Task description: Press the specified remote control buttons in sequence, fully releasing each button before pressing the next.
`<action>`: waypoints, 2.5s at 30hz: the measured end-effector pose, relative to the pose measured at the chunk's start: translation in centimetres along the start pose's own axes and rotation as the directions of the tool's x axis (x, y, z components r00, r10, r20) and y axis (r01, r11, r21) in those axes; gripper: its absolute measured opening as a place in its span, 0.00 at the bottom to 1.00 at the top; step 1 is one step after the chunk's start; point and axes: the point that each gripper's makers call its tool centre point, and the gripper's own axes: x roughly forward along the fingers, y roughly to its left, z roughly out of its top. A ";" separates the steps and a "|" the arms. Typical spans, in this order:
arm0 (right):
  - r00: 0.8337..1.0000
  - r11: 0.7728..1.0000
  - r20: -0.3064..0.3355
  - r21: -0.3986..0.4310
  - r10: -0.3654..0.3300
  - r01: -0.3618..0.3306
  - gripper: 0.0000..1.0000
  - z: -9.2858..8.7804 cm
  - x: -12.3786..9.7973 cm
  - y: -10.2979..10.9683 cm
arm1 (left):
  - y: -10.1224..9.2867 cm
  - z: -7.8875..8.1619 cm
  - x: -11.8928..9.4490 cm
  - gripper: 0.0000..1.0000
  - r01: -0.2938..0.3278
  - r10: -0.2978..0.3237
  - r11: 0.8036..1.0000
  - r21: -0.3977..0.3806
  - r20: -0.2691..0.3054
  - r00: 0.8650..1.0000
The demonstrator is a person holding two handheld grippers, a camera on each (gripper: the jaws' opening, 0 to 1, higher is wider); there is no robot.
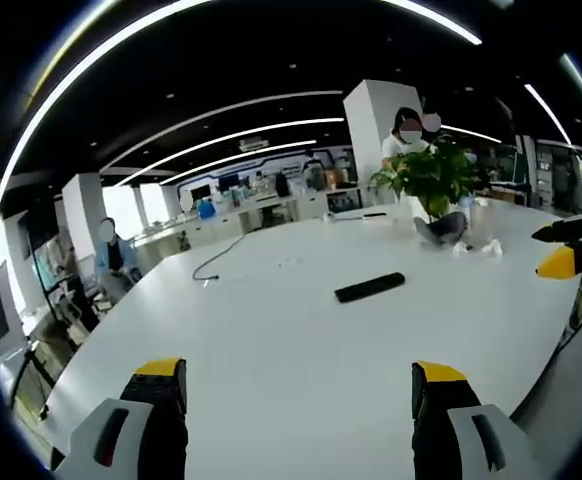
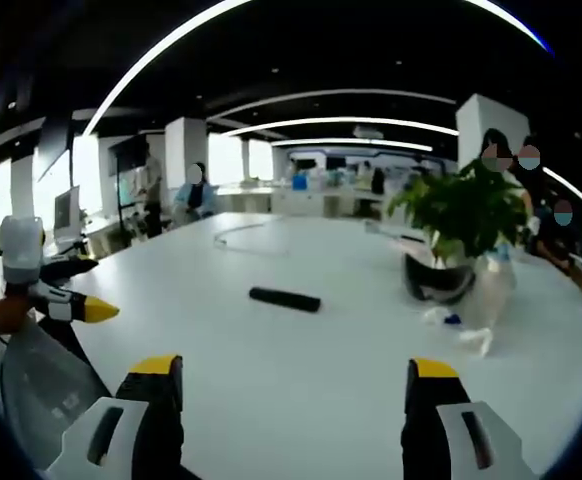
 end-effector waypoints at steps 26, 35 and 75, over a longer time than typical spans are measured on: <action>1.000 1.000 -0.004 -0.001 0.004 -0.004 0.90 0.0 0.0 0.0 | -0.3 0.1 0.0 0.96 0.010 -0.010 1.000 0.011 0.000 1.000; 1.000 1.000 -0.001 0.002 0.003 -0.003 0.90 0.0 0.0 0.0 | -0.3 -0.1 0.1 0.96 0.007 -0.007 1.000 0.015 -0.009 1.000; 1.000 0.999 0.029 0.043 -0.013 0.012 0.89 0.5 -0.3 -0.6 | -1.0 4.9 6.1 0.96 0.145 -0.143 0.985 0.097 -0.033 0.989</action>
